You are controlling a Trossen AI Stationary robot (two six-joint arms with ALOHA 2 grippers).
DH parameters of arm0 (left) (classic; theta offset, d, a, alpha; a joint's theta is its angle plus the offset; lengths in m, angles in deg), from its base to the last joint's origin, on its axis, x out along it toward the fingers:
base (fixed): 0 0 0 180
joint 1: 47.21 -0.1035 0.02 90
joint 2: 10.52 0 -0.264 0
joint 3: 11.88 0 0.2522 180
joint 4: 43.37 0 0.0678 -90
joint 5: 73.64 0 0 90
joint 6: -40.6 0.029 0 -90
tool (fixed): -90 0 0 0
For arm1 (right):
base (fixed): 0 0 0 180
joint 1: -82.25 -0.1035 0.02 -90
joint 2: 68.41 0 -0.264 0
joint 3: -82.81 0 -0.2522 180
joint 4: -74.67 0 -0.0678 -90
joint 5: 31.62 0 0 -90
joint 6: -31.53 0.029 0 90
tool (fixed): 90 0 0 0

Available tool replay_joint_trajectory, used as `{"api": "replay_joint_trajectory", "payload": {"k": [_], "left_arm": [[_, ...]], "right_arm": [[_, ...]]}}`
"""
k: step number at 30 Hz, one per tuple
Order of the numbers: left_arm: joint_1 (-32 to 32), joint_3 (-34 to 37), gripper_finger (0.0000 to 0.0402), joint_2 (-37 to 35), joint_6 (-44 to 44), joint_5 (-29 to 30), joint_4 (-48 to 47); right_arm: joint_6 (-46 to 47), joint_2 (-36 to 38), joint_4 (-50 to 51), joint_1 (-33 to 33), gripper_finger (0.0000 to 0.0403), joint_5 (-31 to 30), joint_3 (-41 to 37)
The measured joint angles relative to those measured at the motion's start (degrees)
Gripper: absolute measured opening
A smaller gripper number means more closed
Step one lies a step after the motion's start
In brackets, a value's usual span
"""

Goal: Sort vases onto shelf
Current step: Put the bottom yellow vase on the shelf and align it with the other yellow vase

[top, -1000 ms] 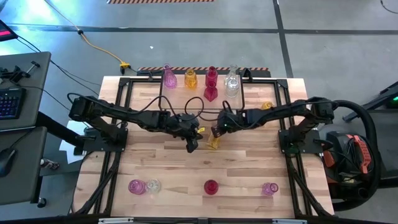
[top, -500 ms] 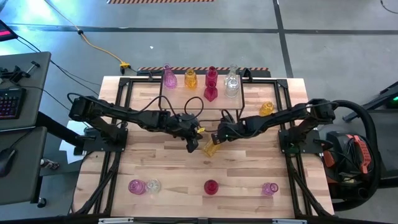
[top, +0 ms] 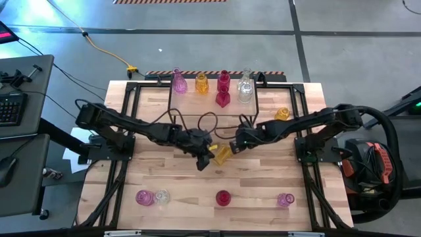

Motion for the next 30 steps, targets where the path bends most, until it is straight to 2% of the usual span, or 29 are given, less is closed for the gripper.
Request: {"api": "replay_joint_trajectory", "payload": {"k": [8,16,30], "left_arm": [[-0.1,0.0,0.0003,4.8,-2.8,0.9,6.2],[-0.9,-0.1,0.0003,6.1,-2.9,-0.1,6.2],[-0.9,-0.1,0.0003,6.1,-3.0,-1.4,6.7]], "right_arm": [[-1.3,-0.2,-0.9,0.4,0.0123,-0.9,0.0],[-5.1,-0.7,-0.8,2.8,0.0123,-1.0,0.0],[-8.6,-2.4,-4.6,4.5,0.0123,4.7,0.0]]}}
